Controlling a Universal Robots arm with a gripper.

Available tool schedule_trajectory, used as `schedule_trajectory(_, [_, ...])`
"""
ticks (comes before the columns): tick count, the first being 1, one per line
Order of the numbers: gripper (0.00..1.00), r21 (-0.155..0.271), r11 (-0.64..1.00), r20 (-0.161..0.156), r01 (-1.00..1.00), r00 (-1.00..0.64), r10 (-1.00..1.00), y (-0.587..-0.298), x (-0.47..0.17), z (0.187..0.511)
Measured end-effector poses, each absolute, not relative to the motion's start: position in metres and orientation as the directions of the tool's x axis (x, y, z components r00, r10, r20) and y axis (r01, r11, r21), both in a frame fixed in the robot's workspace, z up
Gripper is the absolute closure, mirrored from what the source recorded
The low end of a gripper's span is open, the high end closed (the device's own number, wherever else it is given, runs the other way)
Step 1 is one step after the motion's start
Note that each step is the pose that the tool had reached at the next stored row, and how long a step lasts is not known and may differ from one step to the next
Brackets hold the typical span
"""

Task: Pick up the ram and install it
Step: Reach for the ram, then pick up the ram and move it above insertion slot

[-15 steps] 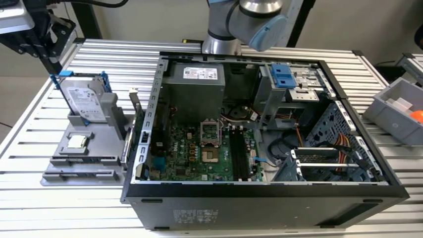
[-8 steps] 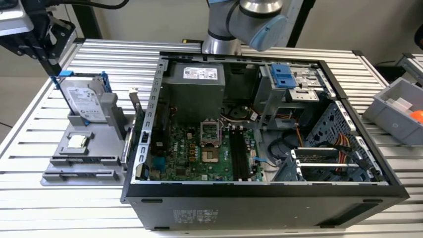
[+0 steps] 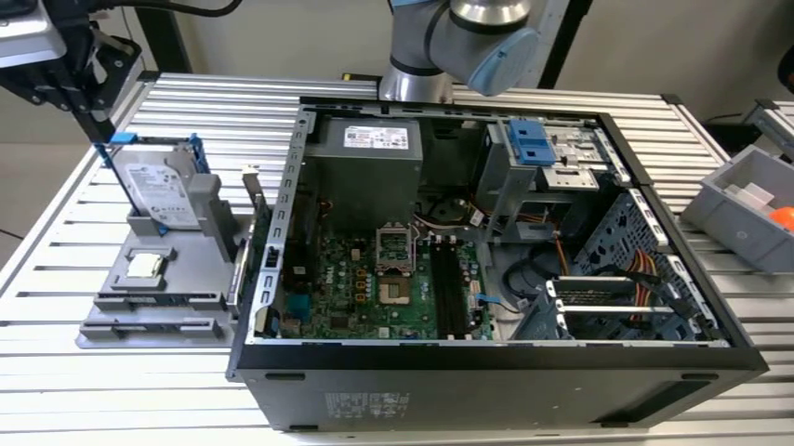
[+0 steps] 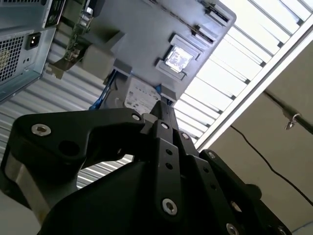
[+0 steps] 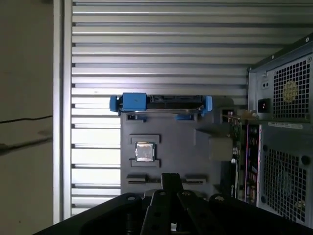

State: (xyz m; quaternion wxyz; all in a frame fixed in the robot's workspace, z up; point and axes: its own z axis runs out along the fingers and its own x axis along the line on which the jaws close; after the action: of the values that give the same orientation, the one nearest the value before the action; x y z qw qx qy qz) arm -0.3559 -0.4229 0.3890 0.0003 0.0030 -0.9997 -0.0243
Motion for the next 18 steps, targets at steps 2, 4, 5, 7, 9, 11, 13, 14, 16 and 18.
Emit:
schedule_trajectory(2, [1.0, 0.049, 0.998, -0.001, -0.031, -1.0, -0.031, -0.4231, -0.3558, 0.3889])
schedule_trajectory(4, [1.0, 0.049, 0.998, -0.002, -0.049, -0.999, -0.049, -0.4234, -0.3558, 0.3889])
schedule_trajectory(5, [1.0, 0.049, 0.998, -0.002, -0.05, -0.999, -0.05, -0.4234, -0.3558, 0.3889])
schedule_trajectory(7, [1.0, 0.049, 0.998, -0.002, -0.05, -0.999, -0.05, -0.4242, -0.3559, 0.3888])
schedule_trajectory(9, [1.0, 0.049, 0.998, -0.002, -0.049, -0.999, -0.049, -0.425, -0.3558, 0.3887])
schedule_trajectory(11, [1.0, 0.048, 0.998, -0.002, -0.045, -0.999, -0.045, -0.4264, -0.3559, 0.3885])
schedule_trajectory(13, [1.0, 0.049, 0.998, -0.002, -0.039, -0.999, -0.039, -0.4281, -0.3559, 0.3883])
schedule_trajectory(14, [1.0, 0.048, 0.998, -0.002, -0.036, -0.999, -0.036, -0.4288, -0.3559, 0.3882])
schedule_trajectory(16, [1.0, 0.048, 0.998, -0.002, -0.029, -1.0, -0.029, -0.4301, -0.3558, 0.3879])
schedule_trajectory(18, [1.0, 0.049, 0.998, -0.002, -0.026, -1.0, -0.026, -0.4308, -0.3559, 0.3876])
